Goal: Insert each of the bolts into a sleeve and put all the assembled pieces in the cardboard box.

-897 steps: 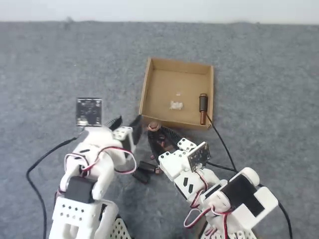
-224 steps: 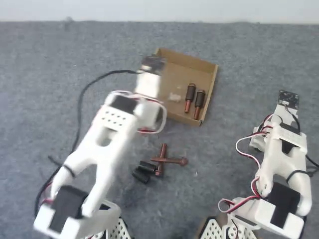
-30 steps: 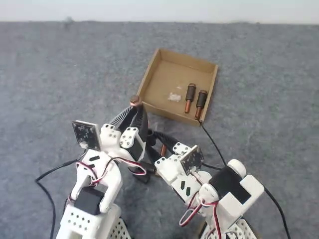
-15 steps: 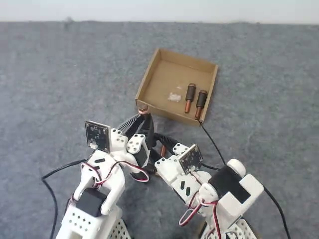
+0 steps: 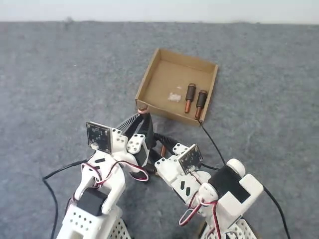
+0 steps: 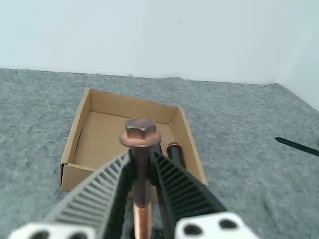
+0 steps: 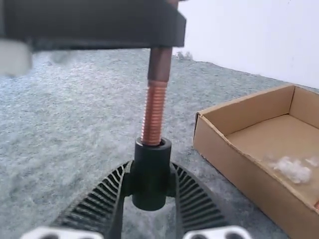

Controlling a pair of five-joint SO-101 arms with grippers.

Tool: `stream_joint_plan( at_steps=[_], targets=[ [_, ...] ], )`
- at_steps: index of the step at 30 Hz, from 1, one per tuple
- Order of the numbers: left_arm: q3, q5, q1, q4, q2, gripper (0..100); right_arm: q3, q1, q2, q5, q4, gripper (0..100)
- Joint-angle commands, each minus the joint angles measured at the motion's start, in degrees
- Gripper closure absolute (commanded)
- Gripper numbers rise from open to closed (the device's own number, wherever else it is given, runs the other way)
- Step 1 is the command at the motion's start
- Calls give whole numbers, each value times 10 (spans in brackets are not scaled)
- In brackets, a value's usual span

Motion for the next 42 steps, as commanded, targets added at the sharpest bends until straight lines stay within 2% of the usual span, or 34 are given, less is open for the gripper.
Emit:
stream_joint_plan(
  at_steps=[1, 12, 21, 23, 27, 29, 33, 40, 42],
  targets=[
    [7, -6, -1, -7, -4, 981, -17, 7, -21, -2, -2, 993],
    [10, -6, 18, 54, -4, 981, -15, 8, -21, 29, -1, 993],
    [27, -7, 14, 50, -4, 972, -17, 23, -22, 31, -1, 993],
    [22, -7, 14, 51, -4, 921, -18, 25, -22, 30, -1, 993],
    [25, -5, 14, 54, -4, 697, -18, 26, -22, 30, -1, 993],
    [35, -4, 14, 54, -4, 618, -18, 27, -22, 30, -1, 993],
    [38, -4, 11, 54, -4, 603, -18, 27, -22, 30, -1, 993],
    [27, -3, -40, 56, -4, 603, -18, 27, -22, 30, -1, 993],
    [3, -3, -42, 90, -4, 603, -18, 27, -22, 30, -1, 993]
  ],
)
